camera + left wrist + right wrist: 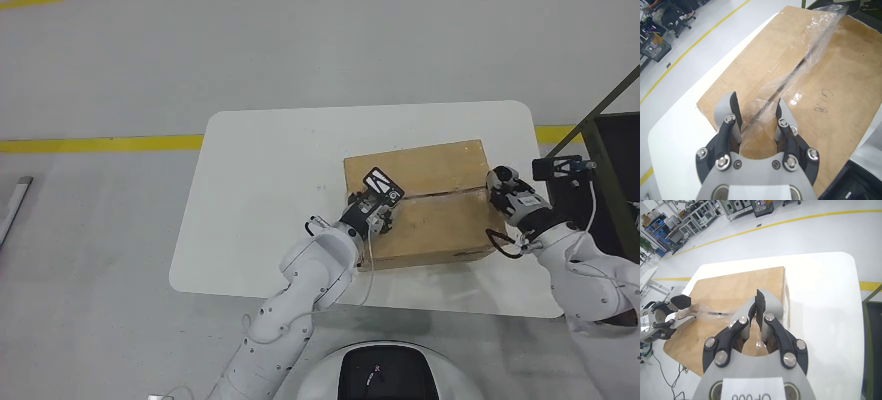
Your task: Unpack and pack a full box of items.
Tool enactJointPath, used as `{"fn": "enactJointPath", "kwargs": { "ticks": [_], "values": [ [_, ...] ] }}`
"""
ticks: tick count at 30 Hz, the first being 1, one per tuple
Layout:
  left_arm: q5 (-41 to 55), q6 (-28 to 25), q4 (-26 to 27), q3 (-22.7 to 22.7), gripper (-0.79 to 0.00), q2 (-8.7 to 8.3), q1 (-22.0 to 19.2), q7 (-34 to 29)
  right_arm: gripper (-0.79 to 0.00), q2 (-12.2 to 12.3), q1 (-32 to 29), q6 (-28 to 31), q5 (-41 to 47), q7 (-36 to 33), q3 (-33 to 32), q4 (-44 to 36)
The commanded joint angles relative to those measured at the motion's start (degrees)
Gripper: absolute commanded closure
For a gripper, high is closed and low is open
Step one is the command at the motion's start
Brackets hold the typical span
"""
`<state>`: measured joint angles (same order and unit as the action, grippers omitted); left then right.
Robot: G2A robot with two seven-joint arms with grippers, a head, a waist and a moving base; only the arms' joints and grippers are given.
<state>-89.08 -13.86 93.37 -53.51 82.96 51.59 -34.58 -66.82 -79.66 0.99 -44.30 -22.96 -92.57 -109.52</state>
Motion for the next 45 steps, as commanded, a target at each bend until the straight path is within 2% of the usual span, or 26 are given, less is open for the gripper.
{"fn": "enactJointPath", "kwargs": {
  "ticks": [1,9,10,11,13,14,16,17,23,31,35,39,43,45],
  "values": [
    [-0.1,-0.2,0.0,0.0,-0.767,0.04,0.0,0.1,0.000,0.0,-0.3,-0.4,1.4,0.0,-0.9,0.2],
    [-0.2,-0.3,-0.2,-0.2,-0.773,0.24,-0.1,0.1,0.000,-0.1,-1.1,-1.3,5.2,-0.5,-2.2,0.1],
    [-0.2,-0.4,-0.2,-0.2,-0.785,0.27,-0.2,0.2,-0.151,-0.2,-1.2,-1.3,8.4,-0.7,-2.7,-0.2],
    [-0.1,-0.3,-0.1,-0.3,-0.785,0.31,-0.3,0.1,-0.219,-0.2,-1.3,-1.2,11.9,-1.3,-3.5,-0.5],
    [0.2,-0.4,0.3,-0.4,-0.785,0.37,-0.3,0.1,-0.289,-0.2,-1.5,-0.2,20.8,-4.1,-5.7,-0.6],
    [0.4,-0.5,0.6,-0.5,-0.785,0.39,-0.3,0.1,-0.289,-0.1,-1.5,0.7,23.6,-6.2,-7.0,-0.7],
    [0.9,-0.9,1.3,-0.7,-0.785,0.38,0.0,0.1,-0.588,0.2,-1.6,1.7,28.4,-10.7,-9.0,-0.8],
    [1.1,-1.2,1.7,-0.9,-0.785,0.35,0.2,0.0,-0.785,0.3,-1.4,2.1,31.0,-13.1,-9.9,-0.8],
    [2.0,-2.0,4.1,-2.4,-0.785,0.11,1.5,-0.6,-0.785,1.2,0.9,2.3,41.4,-25.3,-12.7,1.8],
    [2.2,-1.7,7.3,-4.3,-0.785,-0.25,3.6,-1.0,-0.785,1.2,0.9,2.3,41.4,-25.3,-12.7,1.8],
    [1.7,-1.2,8.3,-5.2,-0.785,-0.41,4.5,-0.9,-0.785,1.2,1.1,0.7,45.6,-25.2,-12.2,1.0],
    [1.6,-1.1,8.6,-5.4,-0.785,-0.45,4.7,-0.8,-0.785,1.5,2.8,-5.7,54.5,-30.6,-12.7,2.4],
    [1.6,-1.1,8.6,-5.4,-0.785,-0.45,4.7,-0.8,-0.785,2.0,5.1,-16.3,62.2,-37.0,-13.0,5.2],
    [1.6,-1.1,8.6,-5.4,-0.785,-0.45,4.7,-0.8,-0.785,2.3,6.0,-19.9,63.9,-37.8,-13.3,6.2]
  ]
}}
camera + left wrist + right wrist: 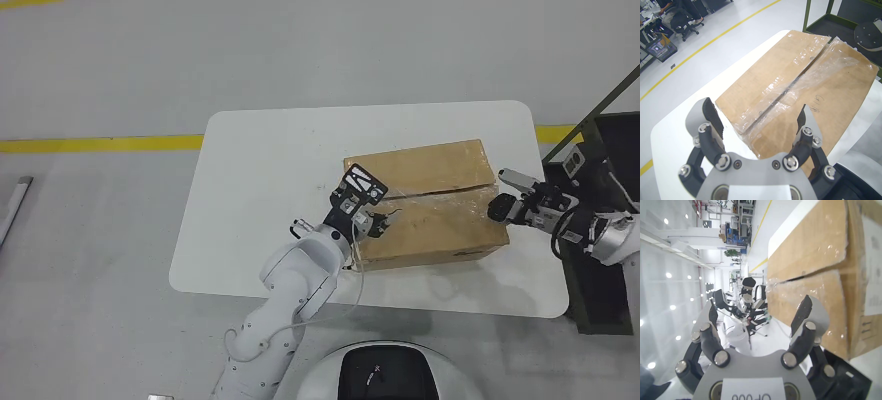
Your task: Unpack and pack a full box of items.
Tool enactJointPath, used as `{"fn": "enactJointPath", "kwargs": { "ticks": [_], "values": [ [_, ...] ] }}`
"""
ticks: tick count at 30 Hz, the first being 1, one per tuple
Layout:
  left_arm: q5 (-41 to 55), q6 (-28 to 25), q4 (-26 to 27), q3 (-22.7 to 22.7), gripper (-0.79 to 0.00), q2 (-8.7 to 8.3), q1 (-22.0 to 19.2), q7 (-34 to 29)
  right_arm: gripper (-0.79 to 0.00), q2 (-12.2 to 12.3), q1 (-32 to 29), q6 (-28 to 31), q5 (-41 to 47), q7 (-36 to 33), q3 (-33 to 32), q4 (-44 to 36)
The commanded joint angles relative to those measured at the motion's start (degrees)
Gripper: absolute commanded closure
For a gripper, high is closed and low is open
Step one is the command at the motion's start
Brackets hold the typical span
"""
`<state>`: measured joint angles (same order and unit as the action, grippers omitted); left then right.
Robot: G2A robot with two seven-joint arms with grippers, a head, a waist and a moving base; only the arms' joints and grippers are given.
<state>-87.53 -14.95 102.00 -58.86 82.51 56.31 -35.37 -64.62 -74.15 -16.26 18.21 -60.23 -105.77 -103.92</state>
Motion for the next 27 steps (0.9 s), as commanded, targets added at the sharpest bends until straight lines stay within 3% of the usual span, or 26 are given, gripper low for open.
{"fn": "enactJointPath", "kwargs": {
  "ticks": [1,11,24,26,27],
  "values": [
    [0.0,0.0,0.0,0.0,-0.785,0.00,0.0,0.0,-0.785,0.2,0.8,-4.1,3.7,-1.6,0.0,1.1],
    [0.0,0.0,0.0,0.0,-0.785,0.00,0.0,0.0,-0.785,1.0,-0.3,-10.1,7.4,-3.5,2.5,0.1],
    [0.0,0.0,0.0,0.0,-0.785,0.00,0.0,0.0,-0.785,2.0,1.1,-11.7,-3.8,6.5,9.6,-0.2],
    [0.0,0.0,0.0,0.0,-0.785,0.00,0.0,0.0,-0.597,2.1,1.4,-12.0,-4.9,7.8,10.3,0.1],
    [0.0,0.0,0.0,0.0,-0.785,0.00,0.0,0.0,-0.462,2.1,1.6,-12.0,-5.5,8.5,10.7,0.3]
  ]
}}
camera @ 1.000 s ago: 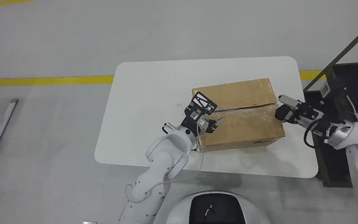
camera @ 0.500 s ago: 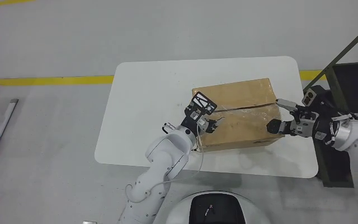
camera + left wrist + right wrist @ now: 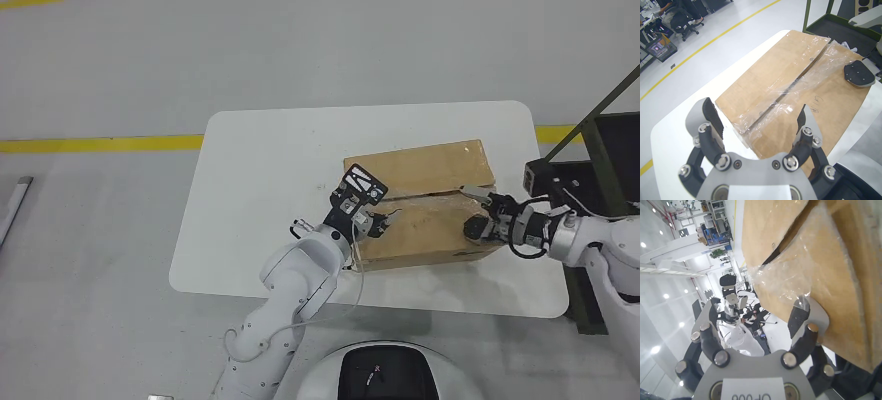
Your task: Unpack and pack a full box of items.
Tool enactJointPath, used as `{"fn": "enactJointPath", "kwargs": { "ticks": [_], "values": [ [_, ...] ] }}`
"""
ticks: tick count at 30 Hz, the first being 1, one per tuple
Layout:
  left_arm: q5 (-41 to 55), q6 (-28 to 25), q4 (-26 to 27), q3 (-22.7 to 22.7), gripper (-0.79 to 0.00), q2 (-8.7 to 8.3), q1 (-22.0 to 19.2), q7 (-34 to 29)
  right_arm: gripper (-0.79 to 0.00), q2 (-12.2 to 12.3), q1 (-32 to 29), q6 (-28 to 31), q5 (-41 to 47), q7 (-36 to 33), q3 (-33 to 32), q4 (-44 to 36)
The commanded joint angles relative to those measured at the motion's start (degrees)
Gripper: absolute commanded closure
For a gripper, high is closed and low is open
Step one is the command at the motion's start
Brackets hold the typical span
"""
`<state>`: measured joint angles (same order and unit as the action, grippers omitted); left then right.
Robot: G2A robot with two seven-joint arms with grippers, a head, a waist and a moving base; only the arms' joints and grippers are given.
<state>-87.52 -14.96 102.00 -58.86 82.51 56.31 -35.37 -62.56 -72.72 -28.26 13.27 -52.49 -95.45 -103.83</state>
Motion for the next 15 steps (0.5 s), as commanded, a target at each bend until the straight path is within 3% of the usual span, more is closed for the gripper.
{"fn": "enactJointPath", "kwargs": {
  "ticks": [1,7,13,15],
  "values": [
    [0.0,0.0,0.0,0.0,-0.785,0.00,0.0,0.0,-0.428,0.1,0.4,0.1,-1.3,1.2,0.8,0.2],
    [0.0,0.0,0.0,0.0,-0.785,0.00,0.0,0.0,-0.252,0.5,1.4,-0.2,-5.8,4.7,3.0,-0.1],
    [0.0,0.0,0.0,0.0,-0.785,0.00,0.0,0.0,0.000,0.8,2.1,0.6,-8.7,6.7,4.2,-0.4],
    [0.0,0.0,0.0,0.0,-0.785,0.00,0.0,0.0,0.000,0.9,2.3,1.4,-10.2,7.4,4.6,-0.9]
  ]
}}
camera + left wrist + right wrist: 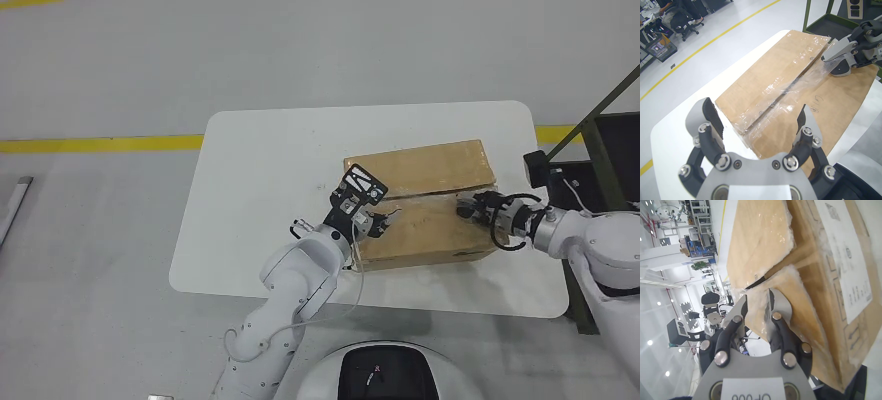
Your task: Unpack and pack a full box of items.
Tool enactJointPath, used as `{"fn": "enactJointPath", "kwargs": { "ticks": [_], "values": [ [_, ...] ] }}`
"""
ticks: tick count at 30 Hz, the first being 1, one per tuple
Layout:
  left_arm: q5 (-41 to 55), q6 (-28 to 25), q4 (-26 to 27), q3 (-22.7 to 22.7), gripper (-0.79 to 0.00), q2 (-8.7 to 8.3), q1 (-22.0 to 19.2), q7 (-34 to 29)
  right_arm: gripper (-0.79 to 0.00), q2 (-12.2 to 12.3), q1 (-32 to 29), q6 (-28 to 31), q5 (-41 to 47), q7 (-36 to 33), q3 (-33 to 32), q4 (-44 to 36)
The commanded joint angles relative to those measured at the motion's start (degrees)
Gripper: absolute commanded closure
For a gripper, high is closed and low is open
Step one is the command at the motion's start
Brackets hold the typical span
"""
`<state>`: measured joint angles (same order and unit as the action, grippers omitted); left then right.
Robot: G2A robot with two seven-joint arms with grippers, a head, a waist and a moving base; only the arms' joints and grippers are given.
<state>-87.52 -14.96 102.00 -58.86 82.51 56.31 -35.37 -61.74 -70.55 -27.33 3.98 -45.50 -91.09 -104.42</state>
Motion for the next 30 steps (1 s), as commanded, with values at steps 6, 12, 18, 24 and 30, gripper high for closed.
{"fn": "enactJointPath", "kwargs": {
  "ticks": [6,12,18,24,30],
  "values": [
    [0.0,0.0,0.0,0.0,-0.785,0.00,0.0,0.0,0.000,0.6,0.1,4.2,-7.1,1.6,1.6,-2.6],
    [0.0,0.0,0.0,0.0,-0.785,0.00,0.0,0.0,0.000,1.1,-0.4,10.3,-14.0,3.3,2.1,-5.3],
    [0.0,0.0,0.0,0.0,-0.785,0.00,0.0,0.0,0.000,1.5,-1.2,17.9,-19.7,4.2,2.3,-6.8],
    [0.0,0.0,0.0,0.0,-0.785,0.00,0.0,0.0,0.000,1.7,-1.6,20.3,-25.4,6.8,3.7,-6.2],
    [-0.5,0.2,0.2,-0.2,-0.785,-0.10,1.0,1.6,0.000,1.6,-2.0,18.3,-27.4,9.4,4.1,-5.5]
  ]
}}
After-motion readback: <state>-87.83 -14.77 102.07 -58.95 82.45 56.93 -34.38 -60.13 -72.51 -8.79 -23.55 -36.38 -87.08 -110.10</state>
